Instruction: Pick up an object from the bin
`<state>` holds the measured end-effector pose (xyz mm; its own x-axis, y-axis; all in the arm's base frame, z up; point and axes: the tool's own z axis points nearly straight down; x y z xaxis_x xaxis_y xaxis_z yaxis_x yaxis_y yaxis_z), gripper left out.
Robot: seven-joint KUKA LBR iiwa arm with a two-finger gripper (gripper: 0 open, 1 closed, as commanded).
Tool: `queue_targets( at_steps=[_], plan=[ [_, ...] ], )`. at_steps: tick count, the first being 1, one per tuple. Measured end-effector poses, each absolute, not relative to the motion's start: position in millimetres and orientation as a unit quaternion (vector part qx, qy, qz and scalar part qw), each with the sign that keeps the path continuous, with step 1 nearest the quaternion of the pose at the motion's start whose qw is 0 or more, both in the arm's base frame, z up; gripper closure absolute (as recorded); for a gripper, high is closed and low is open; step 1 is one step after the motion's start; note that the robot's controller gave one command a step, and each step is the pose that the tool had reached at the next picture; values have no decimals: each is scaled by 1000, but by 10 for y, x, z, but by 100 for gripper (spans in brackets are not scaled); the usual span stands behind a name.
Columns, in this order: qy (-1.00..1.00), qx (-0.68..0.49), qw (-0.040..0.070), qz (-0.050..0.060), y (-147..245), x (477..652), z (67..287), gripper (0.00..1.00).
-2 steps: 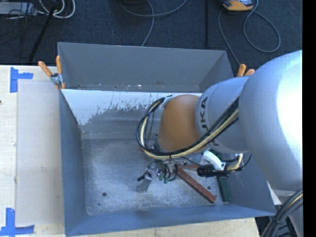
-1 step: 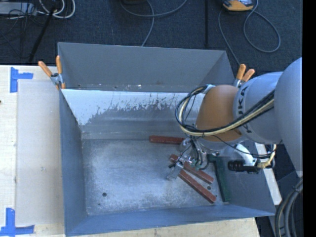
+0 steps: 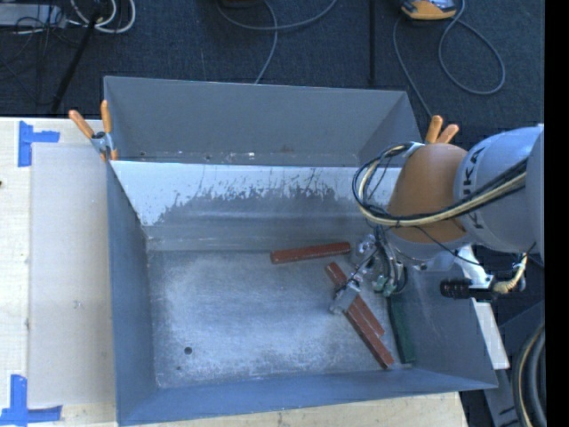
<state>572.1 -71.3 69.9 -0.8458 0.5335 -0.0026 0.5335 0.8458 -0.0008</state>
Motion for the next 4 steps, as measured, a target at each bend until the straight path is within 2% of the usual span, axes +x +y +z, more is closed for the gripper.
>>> queue_targets(
  at_steps=[1,2,3,4],
  plan=[
    [956,293,1,1,-1011,5898,702,0],
    [935,354,0,9,-1364,5498,721,0],
    [979,206,3,5,-1394,5260,711,0],
    [971,240,3,7,-1395,5048,716,0]
  ],
)
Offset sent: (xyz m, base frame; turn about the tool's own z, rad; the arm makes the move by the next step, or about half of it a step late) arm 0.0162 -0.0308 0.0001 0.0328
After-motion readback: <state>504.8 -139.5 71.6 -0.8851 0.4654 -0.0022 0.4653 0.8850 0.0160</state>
